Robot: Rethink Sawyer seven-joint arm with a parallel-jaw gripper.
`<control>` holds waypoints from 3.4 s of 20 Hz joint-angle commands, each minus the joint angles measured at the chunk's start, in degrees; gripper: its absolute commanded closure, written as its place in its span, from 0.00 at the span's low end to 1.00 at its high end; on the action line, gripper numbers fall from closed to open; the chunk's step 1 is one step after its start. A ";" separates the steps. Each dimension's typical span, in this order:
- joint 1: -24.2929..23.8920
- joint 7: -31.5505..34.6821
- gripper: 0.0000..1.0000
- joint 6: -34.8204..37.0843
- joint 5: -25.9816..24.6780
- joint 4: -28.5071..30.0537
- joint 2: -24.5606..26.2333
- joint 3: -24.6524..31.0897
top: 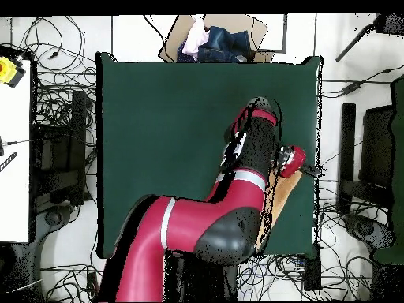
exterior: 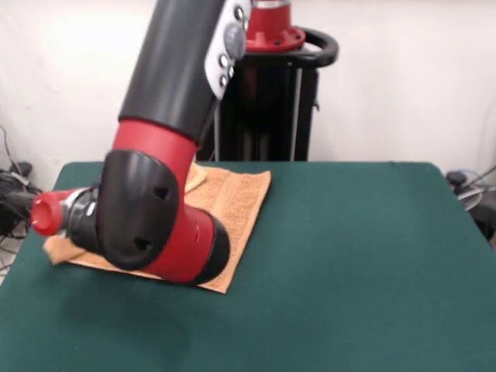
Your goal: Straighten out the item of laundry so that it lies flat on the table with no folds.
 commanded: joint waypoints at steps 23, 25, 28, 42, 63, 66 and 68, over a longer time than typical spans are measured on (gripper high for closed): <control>-28.89 -3.42 1.00 -40.48 49.53 43.10 -28.47 33.45; -28.76 -3.78 1.00 -40.71 49.81 43.38 -27.94 34.29; -27.22 -5.40 1.00 -35.87 49.68 41.31 -28.33 34.02; -23.08 -0.74 1.00 -38.06 43.62 38.09 -27.63 30.29; -21.70 2.66 0.00 -43.68 43.71 40.76 -29.12 29.18; -21.65 3.04 0.00 -44.37 43.92 41.70 -29.52 29.19; -21.54 3.47 0.00 -44.90 44.04 41.54 -29.24 29.23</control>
